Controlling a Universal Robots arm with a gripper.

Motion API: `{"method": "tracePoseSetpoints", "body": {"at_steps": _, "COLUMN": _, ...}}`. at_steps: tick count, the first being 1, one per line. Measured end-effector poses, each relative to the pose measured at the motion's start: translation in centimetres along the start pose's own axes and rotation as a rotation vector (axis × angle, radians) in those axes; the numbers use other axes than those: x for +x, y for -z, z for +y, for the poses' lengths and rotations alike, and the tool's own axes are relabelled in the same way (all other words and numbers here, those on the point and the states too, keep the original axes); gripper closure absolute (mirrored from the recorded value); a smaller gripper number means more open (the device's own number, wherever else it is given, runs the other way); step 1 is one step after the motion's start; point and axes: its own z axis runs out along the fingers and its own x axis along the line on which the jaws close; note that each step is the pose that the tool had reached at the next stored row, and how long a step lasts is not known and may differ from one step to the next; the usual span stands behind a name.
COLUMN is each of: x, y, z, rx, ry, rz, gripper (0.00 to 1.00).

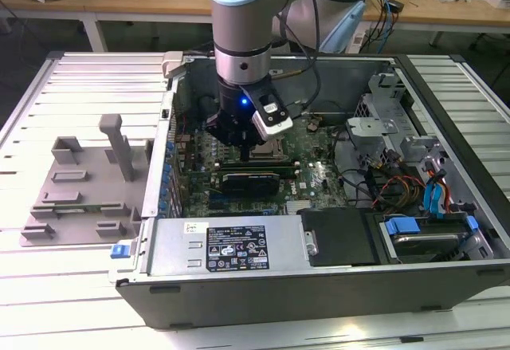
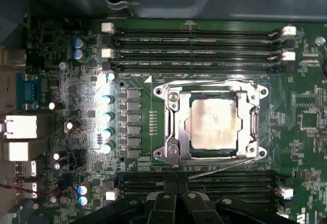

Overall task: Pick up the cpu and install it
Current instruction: 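Install the second cpu locking lever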

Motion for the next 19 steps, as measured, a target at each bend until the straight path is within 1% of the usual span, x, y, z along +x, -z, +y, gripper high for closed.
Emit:
{"method": "tracePoseSetpoints", "body": {"at_steps": 1, "x": 0.0, "y": -0.05, "z": -0.2, "rx": -0.0285, "ry": 0.008, "rz": -0.001, "gripper": 0.89}}
{"method": "tracePoseSetpoints", "body": {"at_steps": 2, "x": 0.01, "y": -0.07, "z": -0.37, "rx": -0.0457, "ry": 0.008, "rz": -0.0011, "gripper": 0.89}}
{"method": "tracePoseSetpoints", "body": {"at_steps": 3, "x": 0.01, "y": -0.12, "z": -0.71, "rx": -0.0618, "ry": 0.008, "rz": -0.0015, "gripper": 0.89}}
{"method": "tracePoseSetpoints", "body": {"at_steps": 4, "x": 0.01, "y": -0.17, "z": -1.07, "rx": -0.0716, "ry": 0.008, "rz": -0.0017, "gripper": 0.89}}
{"method": "tracePoseSetpoints", "body": {"at_steps": 5, "x": 0.02, "y": -0.23, "z": -1.48, "rx": -0.0877, "ry": 0.007, "rz": -0.0019, "gripper": 0.89}}
{"method": "tracePoseSetpoints", "body": {"at_steps": 6, "x": 0.03, "y": -0.28, "z": -1.73, "rx": -0.1067, "ry": 0.007, "rz": -0.0022, "gripper": 0.89}}
{"method": "tracePoseSetpoints", "body": {"at_steps": 7, "x": 0.04, "y": -0.33, "z": -1.98, "rx": -0.1204, "ry": 0.006, "rz": -0.0025, "gripper": 0.89}}
{"method": "tracePoseSetpoints", "body": {"at_steps": 9, "x": 0.05, "y": -0.5, "z": -2.3, "rx": -0.1342, "ry": 0.005, "rz": -0.0027, "gripper": 0.89}}
{"method": "tracePoseSetpoints", "body": {"at_steps": 10, "x": 0.06, "y": -0.71, "z": -2.46, "rx": -0.1511, "ry": 0.005, "rz": -0.003, "gripper": 0.89}}
{"method": "tracePoseSetpoints", "body": {"at_steps": 11, "x": 0.06, "y": -0.91, "z": -2.48, "rx": -0.1717, "ry": 0.004, "rz": -0.0033, "gripper": 0.89}}
{"method": "tracePoseSetpoints", "body": {"at_steps": 13, "x": 0.09, "y": -1.47, "z": -2.47, "rx": -0.1735, "ry": 0.004, "rz": -0.0034, "gripper": 0.89}}
{"method": "tracePoseSetpoints", "body": {"at_steps": 14, "x": 0.1, "y": -1.62, "z": -2.47, "rx": -0.174, "ry": 0.004, "rz": -0.0034, "gripper": 0.89}}
{"method": "tracePoseSetpoints", "body": {"at_steps": 18, "x": 0.1, "y": -1.68, "z": -2.46, "rx": -0.1862, "ry": 0.003, "rz": -0.0036, "gripper": 0.89}}
{"method": "tracePoseSetpoints", "body": {"at_steps": 19, "x": 0.11, "y": -1.69, "z": -2.46, "rx": -0.191, "ry": 0.003, "rz": -0.0037, "gripper": 0.89}}
